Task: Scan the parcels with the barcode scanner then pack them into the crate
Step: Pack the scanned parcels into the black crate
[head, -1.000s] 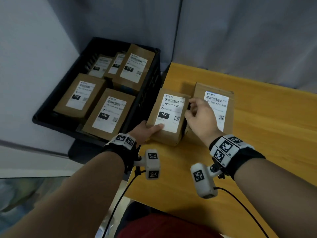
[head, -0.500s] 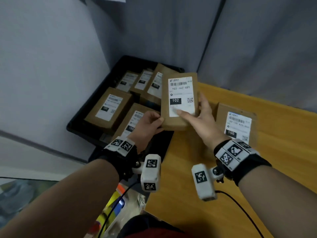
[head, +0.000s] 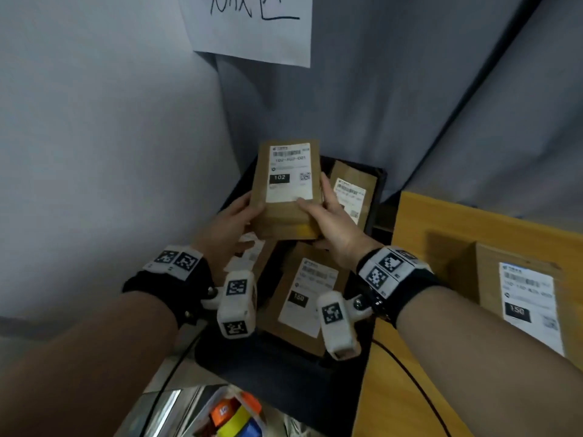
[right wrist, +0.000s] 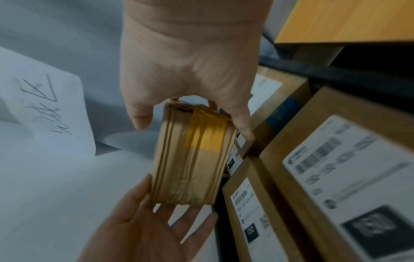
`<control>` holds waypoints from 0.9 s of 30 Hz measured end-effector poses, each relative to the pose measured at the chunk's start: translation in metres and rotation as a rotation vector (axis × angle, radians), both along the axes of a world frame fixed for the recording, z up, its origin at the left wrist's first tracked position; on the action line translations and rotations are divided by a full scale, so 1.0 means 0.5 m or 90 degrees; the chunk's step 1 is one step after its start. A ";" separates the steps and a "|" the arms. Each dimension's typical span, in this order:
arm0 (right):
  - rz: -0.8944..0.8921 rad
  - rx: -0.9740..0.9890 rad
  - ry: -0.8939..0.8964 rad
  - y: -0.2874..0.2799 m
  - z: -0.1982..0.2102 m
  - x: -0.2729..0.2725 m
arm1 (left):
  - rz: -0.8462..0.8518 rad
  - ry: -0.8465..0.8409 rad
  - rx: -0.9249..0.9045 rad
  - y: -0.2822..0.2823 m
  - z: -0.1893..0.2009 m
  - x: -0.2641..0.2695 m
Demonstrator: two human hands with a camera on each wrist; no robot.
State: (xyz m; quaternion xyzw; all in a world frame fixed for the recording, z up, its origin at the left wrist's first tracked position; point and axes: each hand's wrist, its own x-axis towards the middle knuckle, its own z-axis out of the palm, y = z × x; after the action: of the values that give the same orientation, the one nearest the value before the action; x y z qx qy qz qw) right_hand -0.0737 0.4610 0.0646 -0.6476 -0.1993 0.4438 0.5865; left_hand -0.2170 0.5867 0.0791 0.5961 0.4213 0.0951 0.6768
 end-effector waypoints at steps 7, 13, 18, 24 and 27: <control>-0.153 -0.143 -0.071 0.186 -0.039 0.031 | -0.050 0.061 0.097 0.137 -0.033 0.086; -0.205 -0.215 -0.157 0.275 -0.106 0.075 | -0.058 0.200 0.343 0.212 -0.083 0.087; -0.018 -0.242 -0.307 0.306 -0.147 0.077 | -0.058 0.190 0.369 0.239 -0.115 0.074; 0.006 -0.180 -0.386 0.281 -0.170 0.074 | -0.070 0.183 0.358 0.252 -0.129 0.083; 0.055 -0.238 -0.426 0.270 -0.176 0.080 | -0.084 0.191 0.355 0.244 -0.123 0.091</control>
State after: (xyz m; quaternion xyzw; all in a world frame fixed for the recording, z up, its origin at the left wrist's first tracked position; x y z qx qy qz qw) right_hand -0.0336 0.5958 -0.0234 -0.8434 -0.3224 0.2612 0.3413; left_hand -0.1714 0.7086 0.0176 0.7921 0.4342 0.0739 0.4225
